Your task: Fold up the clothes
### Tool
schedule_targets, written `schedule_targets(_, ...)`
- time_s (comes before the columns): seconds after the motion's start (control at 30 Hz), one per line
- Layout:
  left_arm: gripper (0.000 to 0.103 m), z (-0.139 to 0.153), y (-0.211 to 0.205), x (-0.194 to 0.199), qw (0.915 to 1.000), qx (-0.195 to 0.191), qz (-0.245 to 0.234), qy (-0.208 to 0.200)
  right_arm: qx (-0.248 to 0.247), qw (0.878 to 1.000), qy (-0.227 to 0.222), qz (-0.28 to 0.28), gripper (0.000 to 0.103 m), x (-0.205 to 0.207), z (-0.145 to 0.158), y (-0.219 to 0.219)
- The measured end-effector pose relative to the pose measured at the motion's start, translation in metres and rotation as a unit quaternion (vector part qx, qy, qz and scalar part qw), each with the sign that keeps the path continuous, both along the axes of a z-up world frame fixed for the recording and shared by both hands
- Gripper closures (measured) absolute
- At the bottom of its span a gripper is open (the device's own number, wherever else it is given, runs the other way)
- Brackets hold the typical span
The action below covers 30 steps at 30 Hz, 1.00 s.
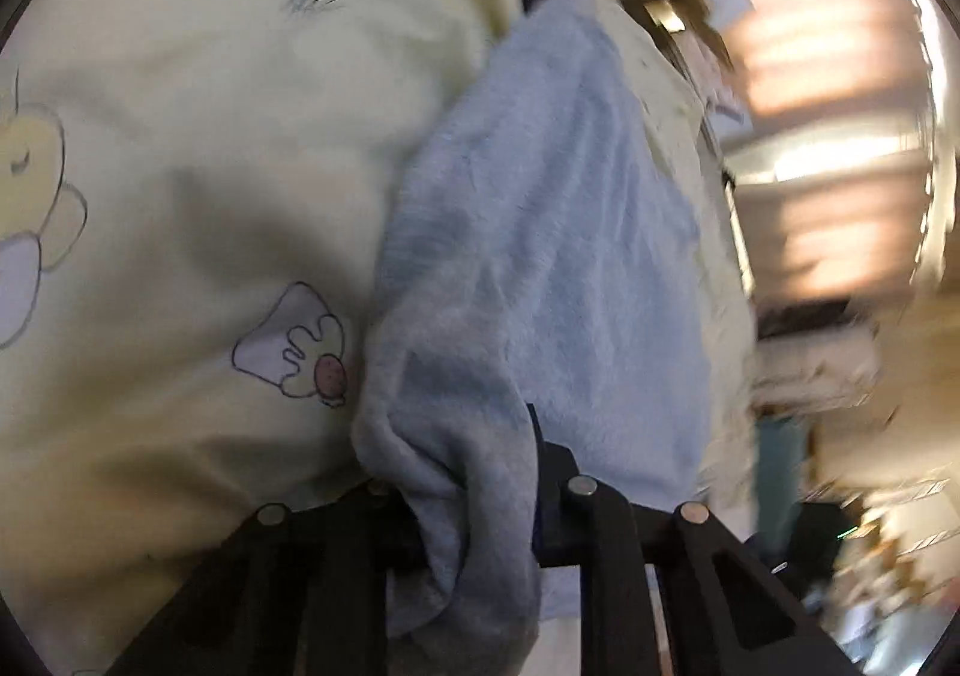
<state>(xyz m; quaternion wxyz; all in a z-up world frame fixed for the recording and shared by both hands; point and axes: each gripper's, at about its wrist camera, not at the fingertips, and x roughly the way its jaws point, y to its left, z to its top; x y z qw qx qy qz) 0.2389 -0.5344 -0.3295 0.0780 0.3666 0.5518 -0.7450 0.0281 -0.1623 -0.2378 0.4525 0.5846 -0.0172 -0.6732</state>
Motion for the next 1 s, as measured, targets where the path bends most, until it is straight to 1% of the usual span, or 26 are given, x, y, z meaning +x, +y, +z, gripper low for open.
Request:
schedule_targets(0.03,0.082,0.000,0.001,0.000,1.0000,0.000,-0.002,0.005,-0.017,1.000,-0.019,-0.007,0.006,-0.005,-0.005,0.007)
schedule_targets(0.1,0.082,0.001,0.002,-0.001,0.9999,0.001,-0.006,0.014,-0.063,0.996,-0.054,-0.023,0.006,-0.018,-0.011,0.025)
schedule_targets(0.13,0.079,0.002,0.003,-0.002,0.9998,0.001,-0.008,0.019,-0.079,0.994,-0.068,-0.029,0.006,-0.023,-0.014,0.033)
schedule_targets(0.17,0.078,0.001,0.001,-0.002,0.9996,0.008,-0.010,0.024,-0.104,0.988,-0.106,-0.033,0.006,-0.030,-0.022,0.040)
schedule_targets(0.2,0.077,0.001,-0.001,-0.002,0.9994,0.015,-0.012,0.029,-0.133,0.977,-0.162,-0.031,0.006,-0.036,-0.035,0.046)
schedule_targets(0.27,0.075,0.003,-0.001,0.003,0.9990,0.021,-0.019,0.033,-0.149,0.969,-0.199,-0.013,0.006,-0.038,-0.045,0.047)
schedule_targets(0.33,0.074,0.005,-0.001,0.004,0.9988,0.023,-0.026,0.036,-0.143,0.966,-0.214,0.020,0.006,-0.038,-0.053,0.041)
schedule_targets(0.4,0.072,0.008,0.002,0.004,0.9986,0.014,-0.040,0.031,-0.137,0.963,-0.229,0.046,0.006,-0.037,-0.060,0.034)
schedule_targets(0.47,0.070,0.014,0.001,-0.002,0.9982,0.005,-0.049,0.032,-0.149,0.957,-0.243,0.058,0.006,-0.038,-0.064,0.028)
schedule_targets(0.5,0.066,0.016,0.002,-0.005,0.9975,0.006,-0.057,0.040,-0.157,0.954,-0.247,0.064,0.006,-0.039,-0.064,0.023)
schedule_targets(0.53,0.064,0.017,0.006,-0.010,0.9971,0.005,-0.064,0.042,-0.156,0.954,-0.247,0.066,0.006,-0.040,-0.066,0.018)
schedule_targets(0.63,0.063,0.020,0.011,-0.019,0.9956,0.001,-0.082,0.046,-0.169,0.950,-0.252,0.080,0.006,-0.037,-0.069,-0.001)
schedule_targets(0.7,0.064,0.016,0.011,-0.023,0.9960,-0.002,-0.084,0.030,-0.174,0.949,-0.249,0.087,0.006,-0.034,-0.070,-0.015)
schedule_targets(0.77,0.064,0.012,0.008,-0.031,0.9966,-0.005,-0.081,0.018,-0.166,0.952,-0.243,0.081,0.005,-0.033,-0.071,-0.024)
schedule_targets(0.8,0.072,0.011,0.007,-0.036,0.9968,-0.007,-0.079,0.013,-0.157,0.956,-0.236,0.075,0.005,-0.032,-0.072,-0.031)
schedule_targets(0.83,0.095,0.012,0.008,-0.039,0.9965,-0.020,-0.081,0.006,-0.147,0.960,-0.227,0.075,0.005,-0.031,-0.072,-0.035)
schedule_targets(0.87,0.096,0.014,0.008,-0.042,0.9960,-0.032,-0.084,-0.002,-0.138,0.964,-0.214,0.080,0.007,-0.028,-0.069,-0.040)
schedule_targets(0.9,0.096,0.016,0.008,-0.046,0.9953,-0.044,-0.086,-0.009,-0.129,0.968,-0.201,0.078,0.011,-0.026,-0.066,-0.040)
schedule_targets(0.93,0.096,0.019,0.010,-0.046,0.9943,-0.053,-0.092,-0.010,-0.122,0.972,-0.188,0.075,0.026,-0.024,-0.064,-0.040)
schedule_targets(0.97,0.096,0.021,0.010,-0.045,0.9941,-0.052,-0.094,-0.011,-0.126,0.972,-0.187,0.062,0.029,-0.025,-0.064,-0.034)
schedule_targets(1.0,0.095,0.020,0.009,-0.043,0.9946,-0.045,-0.093,-0.013,-0.136,0.970,-0.194,0.046,0.029,-0.027,-0.066,-0.024)
